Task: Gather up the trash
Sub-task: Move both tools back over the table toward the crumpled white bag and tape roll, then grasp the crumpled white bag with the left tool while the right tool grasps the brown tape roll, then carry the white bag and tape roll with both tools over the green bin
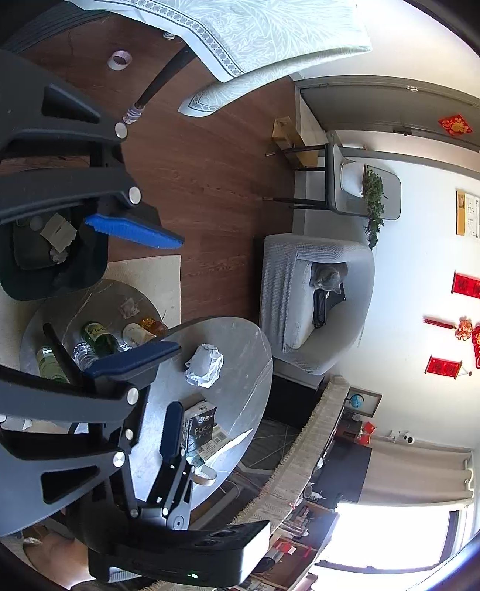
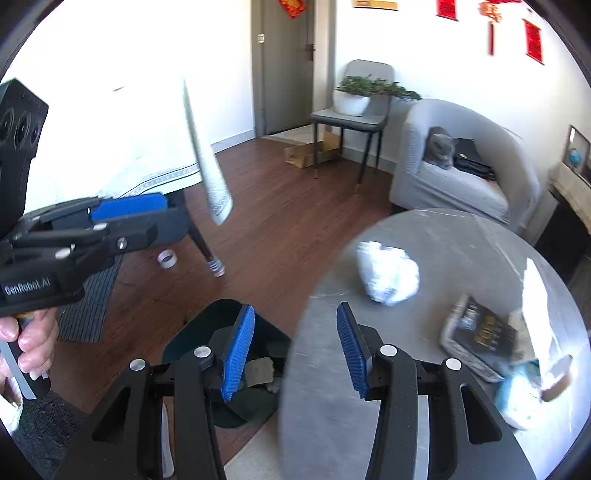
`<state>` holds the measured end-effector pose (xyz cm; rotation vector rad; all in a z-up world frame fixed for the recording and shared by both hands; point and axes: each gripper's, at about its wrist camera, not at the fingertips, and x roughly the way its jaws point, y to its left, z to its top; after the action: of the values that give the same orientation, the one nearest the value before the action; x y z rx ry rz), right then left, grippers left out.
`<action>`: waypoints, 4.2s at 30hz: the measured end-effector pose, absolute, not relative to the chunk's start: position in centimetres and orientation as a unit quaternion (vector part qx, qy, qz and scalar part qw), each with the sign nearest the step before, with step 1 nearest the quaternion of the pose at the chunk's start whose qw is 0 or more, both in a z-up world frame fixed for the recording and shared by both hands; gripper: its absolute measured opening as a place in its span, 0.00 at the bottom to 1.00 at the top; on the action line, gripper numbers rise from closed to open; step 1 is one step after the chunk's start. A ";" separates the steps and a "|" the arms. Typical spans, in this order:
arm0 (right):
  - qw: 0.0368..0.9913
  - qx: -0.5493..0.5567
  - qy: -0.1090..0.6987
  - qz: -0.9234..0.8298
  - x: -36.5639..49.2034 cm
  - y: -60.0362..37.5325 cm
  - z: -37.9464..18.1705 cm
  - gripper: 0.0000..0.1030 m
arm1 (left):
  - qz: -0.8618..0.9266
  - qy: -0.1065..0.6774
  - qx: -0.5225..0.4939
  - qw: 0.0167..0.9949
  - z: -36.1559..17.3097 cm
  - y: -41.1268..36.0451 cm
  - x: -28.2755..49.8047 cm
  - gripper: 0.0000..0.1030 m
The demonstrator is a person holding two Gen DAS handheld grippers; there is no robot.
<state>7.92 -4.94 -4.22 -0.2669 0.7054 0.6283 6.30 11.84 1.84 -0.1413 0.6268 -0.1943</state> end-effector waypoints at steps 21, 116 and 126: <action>0.922 -0.067 0.335 0.180 10.8 -19.5 -3.8 0.58 | -0.132 0.322 -0.036 0.937 -0.9 2.7 12.6 0.70; 0.827 0.334 0.377 0.248 11.6 -26.5 -7.4 0.17 | -0.133 0.337 -0.044 0.931 -1.2 4.1 9.3 0.54; 0.814 0.322 0.389 0.287 12.6 -21.3 -7.1 0.17 | -0.119 0.335 -0.051 0.933 -0.9 7.2 8.7 0.54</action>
<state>12.56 -21.35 -7.12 0.6878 0.8291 0.6135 8.71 7.20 -0.90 -0.1042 0.6859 -0.2426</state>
